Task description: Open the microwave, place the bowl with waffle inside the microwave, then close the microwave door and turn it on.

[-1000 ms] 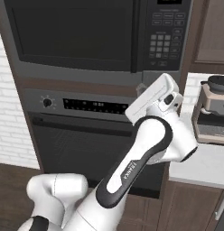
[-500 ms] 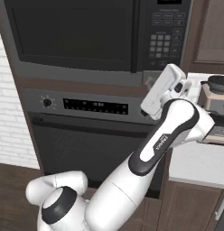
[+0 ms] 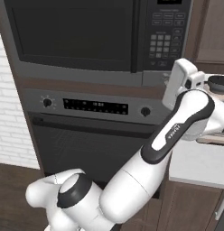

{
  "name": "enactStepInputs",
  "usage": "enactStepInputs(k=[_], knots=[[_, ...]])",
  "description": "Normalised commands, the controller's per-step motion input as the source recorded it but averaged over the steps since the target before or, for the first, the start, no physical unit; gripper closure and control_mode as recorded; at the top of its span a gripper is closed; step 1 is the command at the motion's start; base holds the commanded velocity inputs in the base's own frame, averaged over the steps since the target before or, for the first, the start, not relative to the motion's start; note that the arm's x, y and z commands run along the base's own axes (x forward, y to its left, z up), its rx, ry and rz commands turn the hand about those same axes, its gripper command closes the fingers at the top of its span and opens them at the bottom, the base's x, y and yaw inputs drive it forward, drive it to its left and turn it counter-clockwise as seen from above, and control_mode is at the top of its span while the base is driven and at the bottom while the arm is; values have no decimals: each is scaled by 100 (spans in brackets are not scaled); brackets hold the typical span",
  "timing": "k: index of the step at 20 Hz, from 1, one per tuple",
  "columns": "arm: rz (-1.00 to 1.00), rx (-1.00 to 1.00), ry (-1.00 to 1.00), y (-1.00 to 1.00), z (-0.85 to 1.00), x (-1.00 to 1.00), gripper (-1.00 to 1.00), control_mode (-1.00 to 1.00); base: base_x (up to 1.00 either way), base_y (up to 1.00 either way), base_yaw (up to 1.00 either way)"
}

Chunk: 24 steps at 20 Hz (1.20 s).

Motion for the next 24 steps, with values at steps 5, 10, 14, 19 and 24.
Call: enactStepInputs(k=[5, 10, 14, 19, 24], knots=[[-38, -27, -26, -10, 3, 7, 100, -100, 0, 0, 0], [-37, -19, -25, 0, 11, 0, 100, -100, 0, 0, 0], [-30, -10, -21, 0, 30, -3, 100, -100, 0, 0, 0], [-17, 0, -3, 0, 11, -8, 100, -100, 0, 0, 0], [-1, 0, 15, 0, 0, -1, 100, -100, 0, 0, 0]])
